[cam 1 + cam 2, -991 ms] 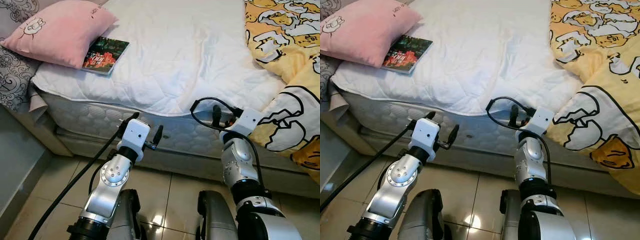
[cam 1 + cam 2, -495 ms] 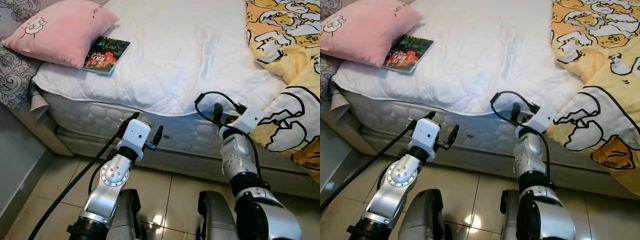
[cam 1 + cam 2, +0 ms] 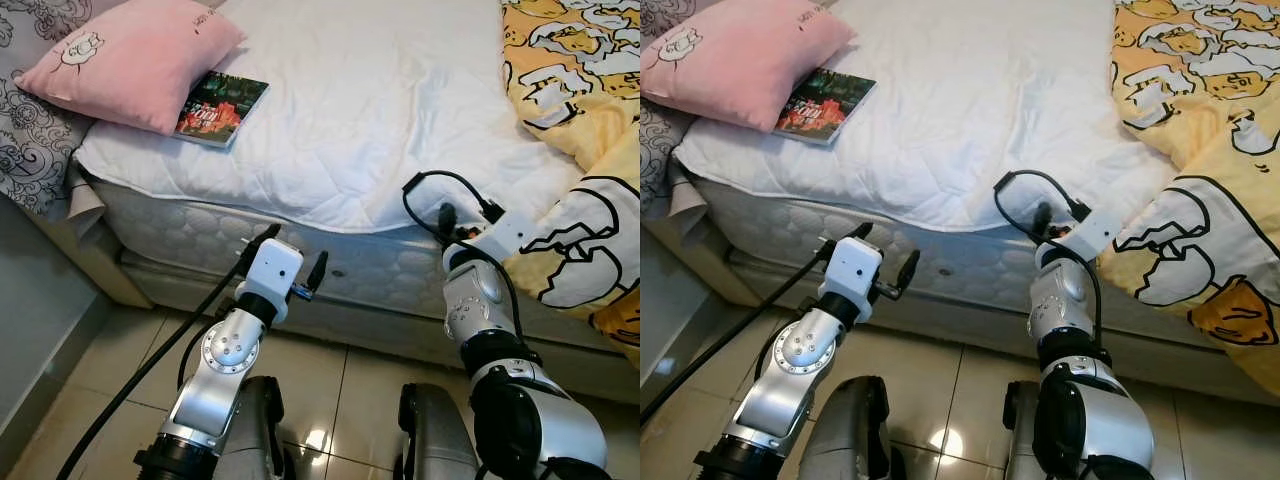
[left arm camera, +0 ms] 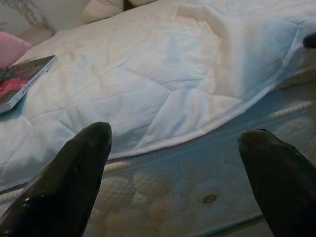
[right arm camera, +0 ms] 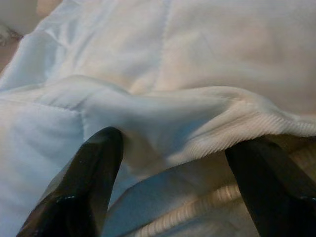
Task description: Clean up the room
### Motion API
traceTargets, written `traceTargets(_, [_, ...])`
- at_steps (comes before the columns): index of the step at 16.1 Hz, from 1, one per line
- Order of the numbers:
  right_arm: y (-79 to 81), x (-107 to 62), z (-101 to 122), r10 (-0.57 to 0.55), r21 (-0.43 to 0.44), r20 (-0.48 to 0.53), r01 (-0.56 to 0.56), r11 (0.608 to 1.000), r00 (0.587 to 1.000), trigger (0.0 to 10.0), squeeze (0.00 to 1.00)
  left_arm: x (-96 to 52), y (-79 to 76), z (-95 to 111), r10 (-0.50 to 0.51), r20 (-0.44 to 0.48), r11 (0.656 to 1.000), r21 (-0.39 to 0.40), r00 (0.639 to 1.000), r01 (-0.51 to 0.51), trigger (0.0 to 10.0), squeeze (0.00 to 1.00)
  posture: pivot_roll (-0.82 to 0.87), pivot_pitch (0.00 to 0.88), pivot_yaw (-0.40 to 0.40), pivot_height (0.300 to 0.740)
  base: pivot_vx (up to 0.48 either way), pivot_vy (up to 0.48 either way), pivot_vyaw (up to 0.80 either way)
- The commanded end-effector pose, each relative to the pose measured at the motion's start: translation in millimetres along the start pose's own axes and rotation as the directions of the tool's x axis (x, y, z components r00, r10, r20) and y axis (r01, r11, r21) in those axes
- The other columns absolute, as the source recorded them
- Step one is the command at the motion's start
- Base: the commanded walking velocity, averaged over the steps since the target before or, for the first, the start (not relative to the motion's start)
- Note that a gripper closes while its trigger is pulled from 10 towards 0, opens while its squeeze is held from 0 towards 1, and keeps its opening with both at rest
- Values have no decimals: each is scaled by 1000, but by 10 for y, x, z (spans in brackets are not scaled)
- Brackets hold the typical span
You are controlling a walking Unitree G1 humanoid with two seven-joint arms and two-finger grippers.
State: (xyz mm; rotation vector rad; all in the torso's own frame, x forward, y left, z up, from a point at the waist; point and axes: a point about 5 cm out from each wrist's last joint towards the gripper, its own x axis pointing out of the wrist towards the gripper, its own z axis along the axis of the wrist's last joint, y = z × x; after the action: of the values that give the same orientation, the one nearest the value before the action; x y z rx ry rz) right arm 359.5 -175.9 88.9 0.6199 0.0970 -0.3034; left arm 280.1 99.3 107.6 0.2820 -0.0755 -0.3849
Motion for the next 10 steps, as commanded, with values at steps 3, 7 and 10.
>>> traceTargets(3, [-1,8,-44,-25,70,-35,28,997,999,0,16,24,7,25,-7,13,1000,25,1000,6,10000,0,14,60,58,595,0,0,0])
traceTargets(7, [-52,1,-84,-42,102,-64,49,994,997,0,16,34,10,31,-8,16,1000,30,1000,8,10000,0,12,62,59,595,0,0,0])
traceTargets(10, [-75,-4,-112,-42,114,-81,51,992,996,0,16,41,6,42,-12,21,999,32,1000,11,10000,0,11,63,61,595,0,0,0])
